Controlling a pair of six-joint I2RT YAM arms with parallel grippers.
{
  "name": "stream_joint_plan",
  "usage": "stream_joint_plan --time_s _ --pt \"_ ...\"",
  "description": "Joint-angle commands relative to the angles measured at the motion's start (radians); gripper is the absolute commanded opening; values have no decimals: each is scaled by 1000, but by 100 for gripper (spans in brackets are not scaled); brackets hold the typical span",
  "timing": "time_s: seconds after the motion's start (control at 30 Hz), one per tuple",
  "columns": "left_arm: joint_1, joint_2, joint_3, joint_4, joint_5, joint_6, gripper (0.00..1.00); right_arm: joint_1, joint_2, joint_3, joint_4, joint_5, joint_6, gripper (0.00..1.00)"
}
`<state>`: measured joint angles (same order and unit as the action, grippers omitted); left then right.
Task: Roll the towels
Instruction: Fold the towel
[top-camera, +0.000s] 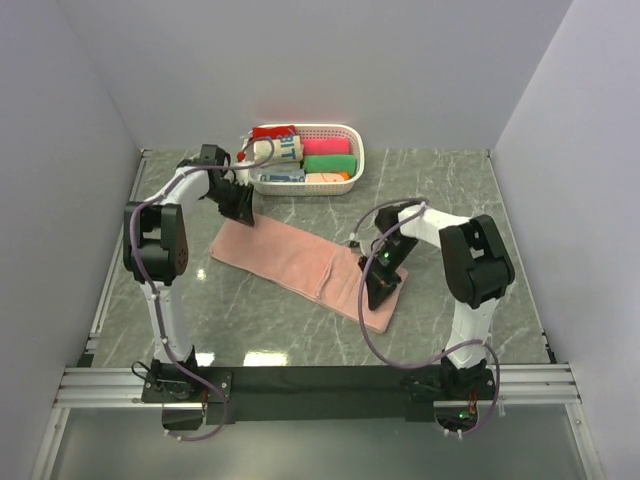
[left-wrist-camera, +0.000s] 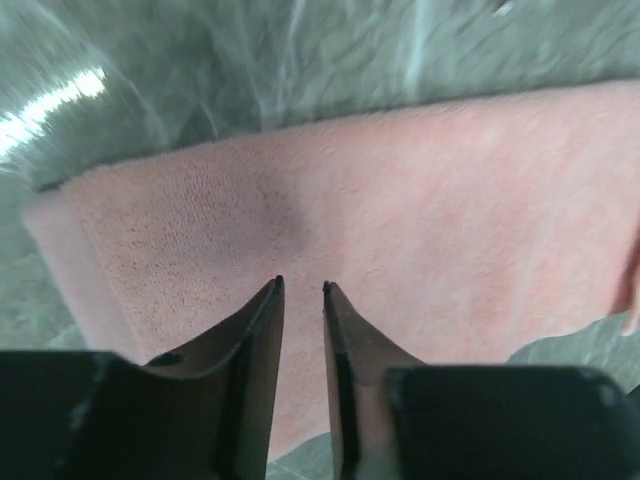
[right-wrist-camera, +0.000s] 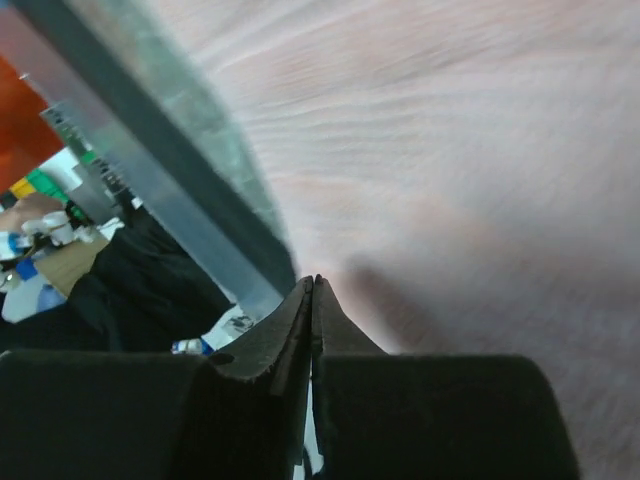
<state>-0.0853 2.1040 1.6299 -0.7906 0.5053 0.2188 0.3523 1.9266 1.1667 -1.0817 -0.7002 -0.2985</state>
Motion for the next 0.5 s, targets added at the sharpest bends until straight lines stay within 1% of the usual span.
stream_joint_plan --time_s 0.0,0.07,0.1,0.17,0.2,0.23,0.27,0.33,0.37,0.47 --pt "-13 -56 71 -38 4 -12 30 -53 -92 126 -130 -90 -117 8" --pt "-13 -126 42 -23 19 -28 34 -126 -97 180 -136 -85 -104 11" --pt "-14 -146 4 -16 25 -38 35 -151 -94 221 -103 -68 -87 12" --pt "-25 -189 -51 1 9 -74 36 -185 -89 244 -48 -12 -36 16" --pt "-34 -202 -71 31 -7 -91 36 -188 -75 261 0 61 -22 16" --pt "-39 -209 -90 45 -33 -105 36 -188 -66 269 17 83 -19 18" --pt "-42 -217 -122 62 -45 -137 34 -187 -55 275 29 100 -16 18" --pt "-51 -202 -137 86 -57 -171 34 -187 -14 295 43 134 -14 19" --pt "-54 -193 -143 90 -56 -180 31 -185 1 301 45 145 -10 19" --pt "-74 -142 -125 85 -47 -202 26 -170 63 298 43 171 -4 17"
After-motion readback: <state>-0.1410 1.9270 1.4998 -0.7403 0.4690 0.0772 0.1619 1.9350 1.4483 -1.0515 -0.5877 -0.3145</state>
